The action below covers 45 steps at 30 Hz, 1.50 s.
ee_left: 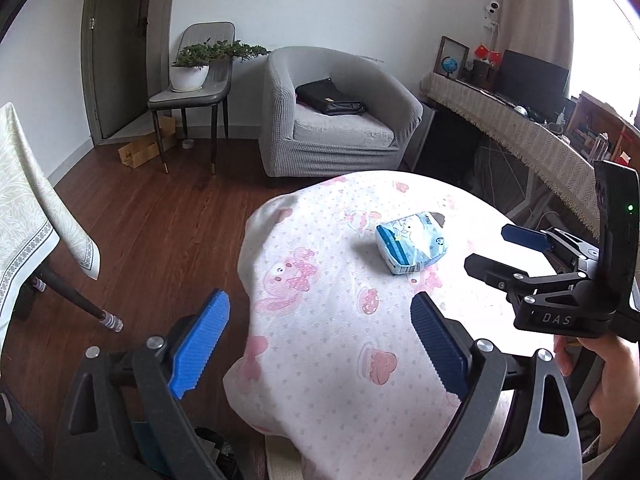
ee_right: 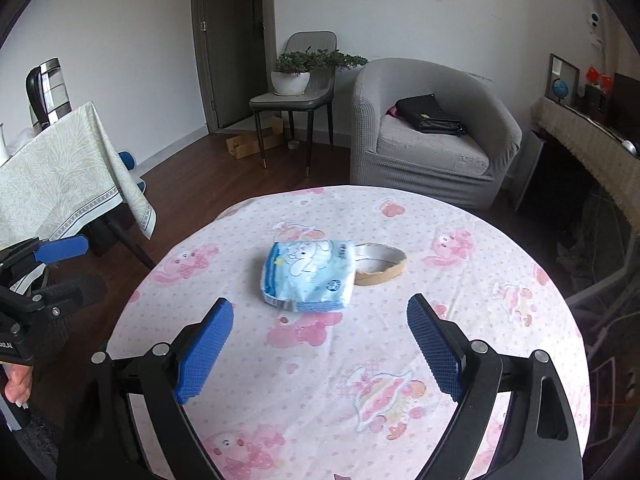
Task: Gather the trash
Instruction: 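Move both tools back over the table toward the blue wet-wipe pack, then grasp the blue wet-wipe pack with the left tool while the right tool grasps the tape roll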
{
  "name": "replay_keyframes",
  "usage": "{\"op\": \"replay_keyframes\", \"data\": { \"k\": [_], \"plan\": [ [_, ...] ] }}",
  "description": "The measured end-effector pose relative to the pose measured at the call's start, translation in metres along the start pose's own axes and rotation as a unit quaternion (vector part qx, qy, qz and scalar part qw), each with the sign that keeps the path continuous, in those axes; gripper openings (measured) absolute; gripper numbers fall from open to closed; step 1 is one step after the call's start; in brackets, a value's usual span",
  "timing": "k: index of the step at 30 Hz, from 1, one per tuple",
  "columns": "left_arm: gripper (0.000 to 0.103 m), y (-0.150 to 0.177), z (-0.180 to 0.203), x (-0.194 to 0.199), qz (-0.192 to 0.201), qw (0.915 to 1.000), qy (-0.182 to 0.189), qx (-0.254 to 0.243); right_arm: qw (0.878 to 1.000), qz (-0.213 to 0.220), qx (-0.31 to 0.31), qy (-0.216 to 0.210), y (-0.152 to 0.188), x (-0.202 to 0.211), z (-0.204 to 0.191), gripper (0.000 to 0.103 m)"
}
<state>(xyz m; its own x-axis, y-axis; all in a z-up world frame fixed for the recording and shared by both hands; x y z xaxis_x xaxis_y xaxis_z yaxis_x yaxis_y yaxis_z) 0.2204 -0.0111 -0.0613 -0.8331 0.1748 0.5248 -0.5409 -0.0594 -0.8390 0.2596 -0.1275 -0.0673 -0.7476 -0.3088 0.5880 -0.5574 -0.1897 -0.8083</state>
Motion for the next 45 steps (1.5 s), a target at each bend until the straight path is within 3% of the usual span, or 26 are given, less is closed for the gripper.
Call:
{"op": "replay_keyframes", "data": {
  "k": [5,8,17,22,36,38,45],
  "plan": [
    [0.094,0.005,0.018,-0.034,-0.022,0.9997,0.007,0.004,1.0,-0.005,-0.01,0.017,0.006,-0.006,0.027,0.091],
    [0.094,0.005,0.032,-0.053,-0.031,0.9994,0.012,-0.001,0.999,-0.005,-0.026,0.021,0.009,-0.008,0.044,0.098],
    [0.094,0.009,0.075,-0.107,-0.072,0.997,0.024,-0.012,0.995,0.004,-0.099,0.022,0.013,-0.01,0.086,0.099],
    [0.094,0.011,0.085,-0.13,-0.087,0.996,0.014,-0.016,0.992,0.008,-0.12,0.026,0.015,-0.009,0.101,0.099],
    [0.095,0.005,0.09,-0.158,-0.101,0.9948,-0.005,-0.008,0.986,-0.002,-0.164,0.034,0.026,-0.027,0.118,0.099],
    [0.085,0.005,0.088,-0.157,-0.098,0.995,-0.006,-0.02,0.985,-0.003,-0.169,0.029,0.025,-0.031,0.116,0.099],
    [0.077,-0.001,0.076,-0.152,-0.081,0.996,0.007,-0.036,0.985,-0.007,-0.171,0.022,0.022,-0.041,0.104,0.099]
  ]
}}
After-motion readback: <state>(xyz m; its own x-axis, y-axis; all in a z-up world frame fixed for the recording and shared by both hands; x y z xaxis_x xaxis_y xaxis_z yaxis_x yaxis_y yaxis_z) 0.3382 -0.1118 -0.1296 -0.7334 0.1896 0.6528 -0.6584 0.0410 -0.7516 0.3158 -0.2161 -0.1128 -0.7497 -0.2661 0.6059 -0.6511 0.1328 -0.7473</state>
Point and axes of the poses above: each gripper's, at about its wrist camera, not at the fingertips, and x roughly against the way its jaws point, z to its right, y to its underside, the point moved 8 cm from there along -x, roughly the way its jaws point, and after that the axes turned 11 degrees about z, right-handed, at the moved point
